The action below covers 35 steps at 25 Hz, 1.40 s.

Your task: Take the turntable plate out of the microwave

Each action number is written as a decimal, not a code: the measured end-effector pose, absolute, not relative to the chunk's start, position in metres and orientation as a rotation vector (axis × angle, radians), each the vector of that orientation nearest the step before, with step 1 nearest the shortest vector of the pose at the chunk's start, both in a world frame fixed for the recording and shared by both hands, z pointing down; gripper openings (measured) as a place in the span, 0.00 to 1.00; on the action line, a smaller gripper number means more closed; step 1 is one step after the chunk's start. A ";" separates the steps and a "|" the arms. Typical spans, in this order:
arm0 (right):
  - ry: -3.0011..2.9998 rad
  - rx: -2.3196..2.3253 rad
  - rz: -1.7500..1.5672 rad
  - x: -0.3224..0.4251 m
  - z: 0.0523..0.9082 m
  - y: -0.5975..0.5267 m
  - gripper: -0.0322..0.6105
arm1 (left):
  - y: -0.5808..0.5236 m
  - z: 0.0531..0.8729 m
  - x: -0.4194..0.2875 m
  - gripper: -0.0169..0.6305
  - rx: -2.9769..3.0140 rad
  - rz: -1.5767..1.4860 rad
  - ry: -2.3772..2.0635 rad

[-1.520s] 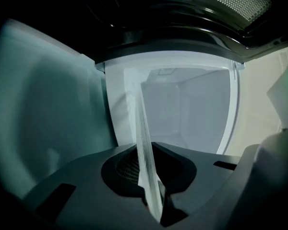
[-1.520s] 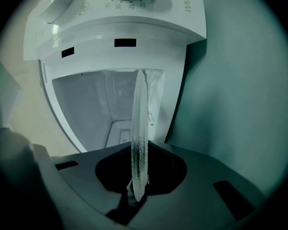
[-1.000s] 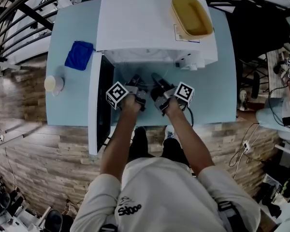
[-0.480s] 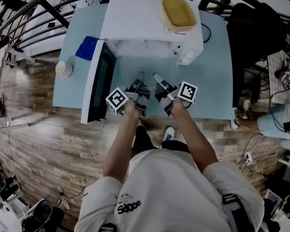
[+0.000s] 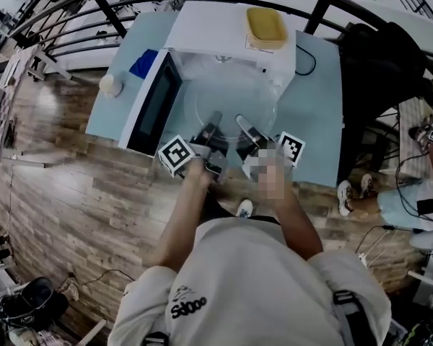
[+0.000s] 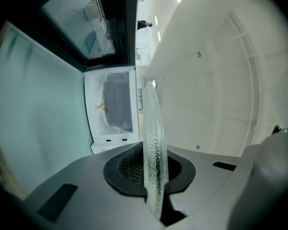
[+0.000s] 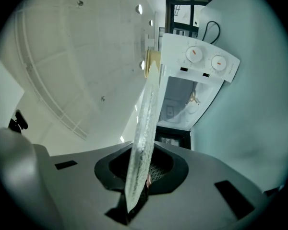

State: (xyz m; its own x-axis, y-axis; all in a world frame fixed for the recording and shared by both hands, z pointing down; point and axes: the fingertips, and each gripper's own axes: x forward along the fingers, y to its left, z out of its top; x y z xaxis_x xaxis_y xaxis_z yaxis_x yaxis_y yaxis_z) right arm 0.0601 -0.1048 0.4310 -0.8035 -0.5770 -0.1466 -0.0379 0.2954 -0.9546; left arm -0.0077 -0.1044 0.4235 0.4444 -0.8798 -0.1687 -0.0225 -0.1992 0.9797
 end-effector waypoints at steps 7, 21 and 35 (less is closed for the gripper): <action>2.181 -0.523 -1.523 0.080 0.391 -0.062 0.09 | -0.060 0.378 0.014 0.08 1.635 -0.995 -0.809; 2.165 -0.462 -1.533 0.107 0.340 -0.009 0.09 | 0.007 0.329 0.043 0.08 1.674 -1.042 -0.795; 2.132 -0.490 -1.544 0.112 0.348 0.017 0.09 | 0.030 0.337 0.048 0.08 1.689 -0.991 -0.794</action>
